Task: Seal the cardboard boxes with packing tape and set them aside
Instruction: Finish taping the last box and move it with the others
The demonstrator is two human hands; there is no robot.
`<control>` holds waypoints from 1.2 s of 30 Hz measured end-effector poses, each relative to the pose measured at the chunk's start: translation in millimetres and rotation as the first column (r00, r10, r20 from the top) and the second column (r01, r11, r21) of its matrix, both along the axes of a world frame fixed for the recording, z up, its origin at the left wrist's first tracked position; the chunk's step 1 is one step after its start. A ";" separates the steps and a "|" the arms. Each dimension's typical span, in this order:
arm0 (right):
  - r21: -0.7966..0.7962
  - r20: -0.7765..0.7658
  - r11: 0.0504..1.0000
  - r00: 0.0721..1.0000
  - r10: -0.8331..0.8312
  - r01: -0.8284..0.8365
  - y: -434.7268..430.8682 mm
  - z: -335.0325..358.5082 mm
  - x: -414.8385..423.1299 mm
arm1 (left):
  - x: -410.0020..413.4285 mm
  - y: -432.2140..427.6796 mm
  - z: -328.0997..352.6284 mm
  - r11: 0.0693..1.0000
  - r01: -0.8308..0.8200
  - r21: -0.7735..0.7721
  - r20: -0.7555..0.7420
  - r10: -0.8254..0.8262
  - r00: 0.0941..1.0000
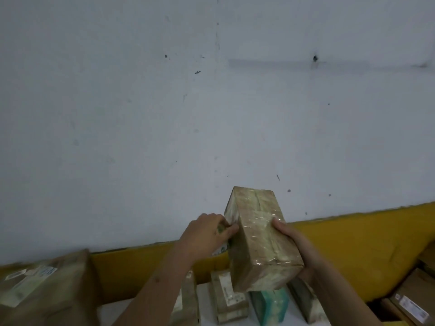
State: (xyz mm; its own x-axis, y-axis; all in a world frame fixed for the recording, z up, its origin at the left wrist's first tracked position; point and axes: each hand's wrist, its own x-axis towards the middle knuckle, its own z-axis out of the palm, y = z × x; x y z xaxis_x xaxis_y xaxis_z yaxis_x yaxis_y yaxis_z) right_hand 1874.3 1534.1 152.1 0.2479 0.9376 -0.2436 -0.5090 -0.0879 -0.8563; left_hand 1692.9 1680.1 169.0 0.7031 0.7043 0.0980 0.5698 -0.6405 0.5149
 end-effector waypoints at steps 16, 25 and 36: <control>-0.191 0.617 0.981 0.778 0.122 -0.003 -3.9 -45.3 18.6 | 1.4 1.7 -40.2 0.940 0.070 -0.335 -0.046 -0.091 0.995; -0.419 0.906 0.890 0.138 0.399 0.179 23.6 -79.0 -1.3 | 15.0 -26.7 -131.0 0.916 0.104 -0.387 0.100 -0.071 0.992; -0.603 0.796 0.770 0.082 0.600 0.208 25.0 -227.8 -6.7 | -2.2 -60.8 -306.4 0.729 -0.085 -0.680 0.058 0.169 0.984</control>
State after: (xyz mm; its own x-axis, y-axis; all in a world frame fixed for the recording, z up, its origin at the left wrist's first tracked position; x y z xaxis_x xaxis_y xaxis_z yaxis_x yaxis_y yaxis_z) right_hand 1867.6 1559.1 -75.7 0.4530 0.8188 -0.3527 0.7746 -0.5573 -0.2989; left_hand 1690.7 1619.4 -137.4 0.6167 0.6968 -0.3662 0.5343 -0.0289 0.8448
